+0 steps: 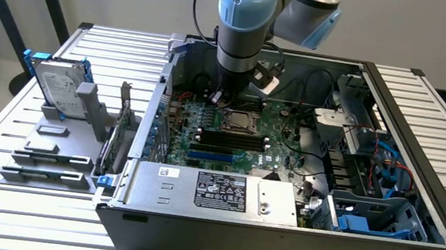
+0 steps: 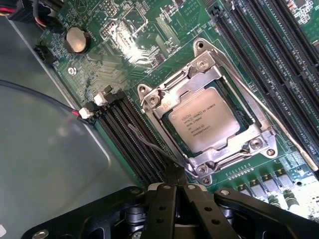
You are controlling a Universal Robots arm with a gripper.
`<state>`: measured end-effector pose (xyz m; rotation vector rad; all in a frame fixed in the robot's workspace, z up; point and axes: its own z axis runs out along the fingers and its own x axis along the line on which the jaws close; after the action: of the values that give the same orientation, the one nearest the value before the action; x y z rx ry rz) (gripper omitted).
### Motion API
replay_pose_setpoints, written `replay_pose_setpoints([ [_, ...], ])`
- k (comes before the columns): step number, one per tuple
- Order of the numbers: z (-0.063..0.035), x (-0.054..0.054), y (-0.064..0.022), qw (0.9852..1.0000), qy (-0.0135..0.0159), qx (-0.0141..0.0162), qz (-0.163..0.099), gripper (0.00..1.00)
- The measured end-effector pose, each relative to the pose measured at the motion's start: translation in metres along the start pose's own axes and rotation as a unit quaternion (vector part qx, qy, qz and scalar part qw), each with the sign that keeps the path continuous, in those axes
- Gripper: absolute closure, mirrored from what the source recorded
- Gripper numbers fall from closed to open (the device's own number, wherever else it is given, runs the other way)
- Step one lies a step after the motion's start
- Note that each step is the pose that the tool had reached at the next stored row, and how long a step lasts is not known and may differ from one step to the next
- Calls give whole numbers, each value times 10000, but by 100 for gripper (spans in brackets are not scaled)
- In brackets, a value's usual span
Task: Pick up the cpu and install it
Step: 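Install the first cpu locking lever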
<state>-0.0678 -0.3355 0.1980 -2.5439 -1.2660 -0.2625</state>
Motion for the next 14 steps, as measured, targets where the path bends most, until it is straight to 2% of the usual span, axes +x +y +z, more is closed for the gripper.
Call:
replay_pose_setpoints([
  [4, 8, 13, 22, 10000, -17, 0, 4, 89],
  [9, 29, 44, 74, 10000, -21, 2, 5, 89],
  [14, 40, 54, 92, 10000, -34, 8, 9, 89],
])
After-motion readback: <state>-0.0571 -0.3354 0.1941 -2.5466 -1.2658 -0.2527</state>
